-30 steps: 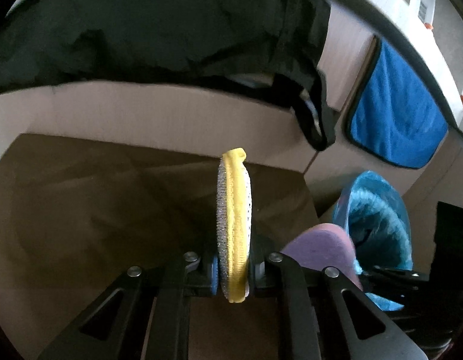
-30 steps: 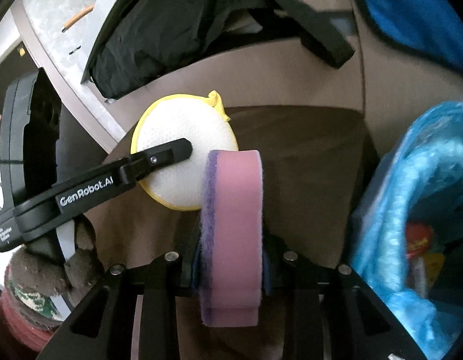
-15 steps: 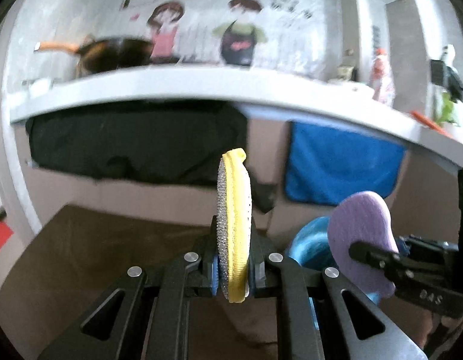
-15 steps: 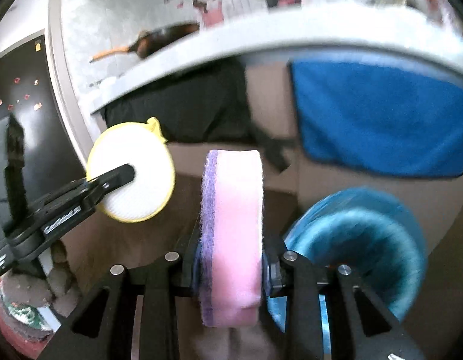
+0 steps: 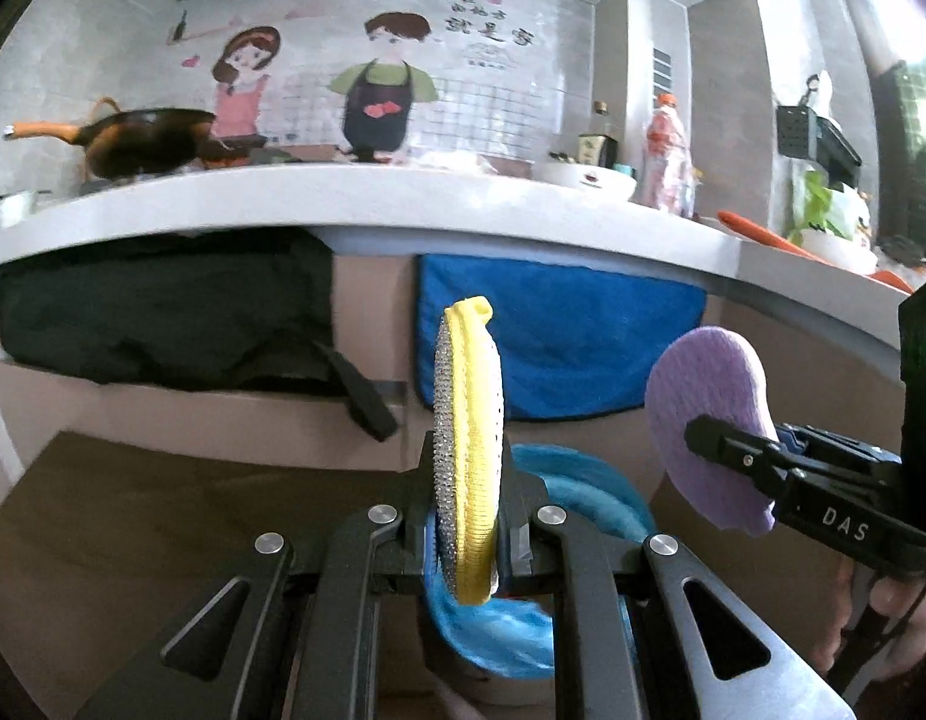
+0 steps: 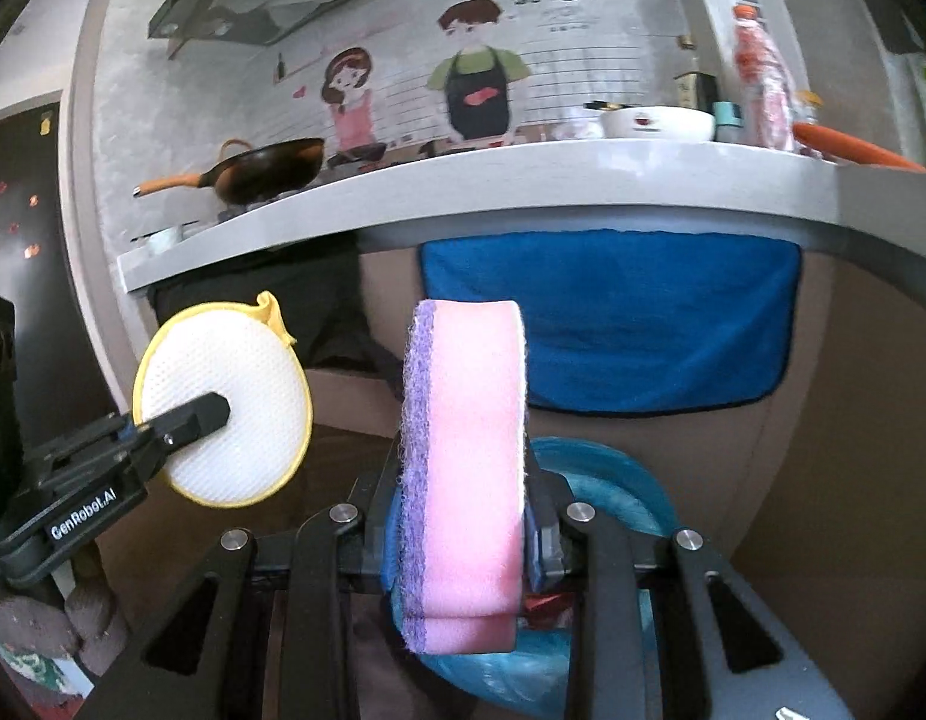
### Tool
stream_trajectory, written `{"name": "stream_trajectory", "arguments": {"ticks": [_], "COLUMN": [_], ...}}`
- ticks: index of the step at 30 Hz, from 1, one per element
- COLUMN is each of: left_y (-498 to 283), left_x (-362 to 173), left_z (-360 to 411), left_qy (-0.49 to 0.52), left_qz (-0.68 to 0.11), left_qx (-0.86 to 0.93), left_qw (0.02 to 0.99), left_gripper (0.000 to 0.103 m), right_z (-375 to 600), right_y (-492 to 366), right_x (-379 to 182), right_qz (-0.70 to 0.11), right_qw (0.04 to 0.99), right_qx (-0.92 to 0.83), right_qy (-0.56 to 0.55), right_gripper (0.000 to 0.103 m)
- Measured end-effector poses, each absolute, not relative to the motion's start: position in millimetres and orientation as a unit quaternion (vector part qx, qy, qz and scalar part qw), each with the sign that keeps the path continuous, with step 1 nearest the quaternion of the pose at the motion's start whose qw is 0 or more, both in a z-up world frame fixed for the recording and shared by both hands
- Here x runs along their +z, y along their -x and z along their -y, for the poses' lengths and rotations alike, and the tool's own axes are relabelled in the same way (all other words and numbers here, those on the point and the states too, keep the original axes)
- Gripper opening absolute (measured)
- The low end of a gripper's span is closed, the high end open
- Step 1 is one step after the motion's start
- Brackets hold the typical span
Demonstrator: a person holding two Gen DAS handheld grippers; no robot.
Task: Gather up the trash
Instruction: 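Carry the sponge and scrub pad with both tools over the bin, then open both tools over the bin to drop the sponge and scrub pad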
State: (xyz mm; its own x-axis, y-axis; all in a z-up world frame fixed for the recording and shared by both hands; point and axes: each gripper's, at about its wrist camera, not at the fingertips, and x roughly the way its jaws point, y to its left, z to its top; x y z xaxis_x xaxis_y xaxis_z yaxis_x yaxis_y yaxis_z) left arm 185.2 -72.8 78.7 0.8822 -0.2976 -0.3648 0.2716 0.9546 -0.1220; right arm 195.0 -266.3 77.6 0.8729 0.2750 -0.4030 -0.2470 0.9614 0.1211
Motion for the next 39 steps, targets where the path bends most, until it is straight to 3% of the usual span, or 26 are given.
{"name": "stream_trajectory", "arguments": {"ticks": [39], "left_y": [-300], "left_x": [-43], "left_z": [120], "left_qy": [0.060], "left_qz": [-0.333], "left_qx": [-0.201], "left_qw": [0.919], "left_gripper": [0.015], "right_z": [305], "right_y": [-293], "right_x": [-47], "right_qz": [-0.335], "right_qw": [0.934], "right_qx": [0.093], "right_qy": [-0.081], "right_gripper": [0.029]}}
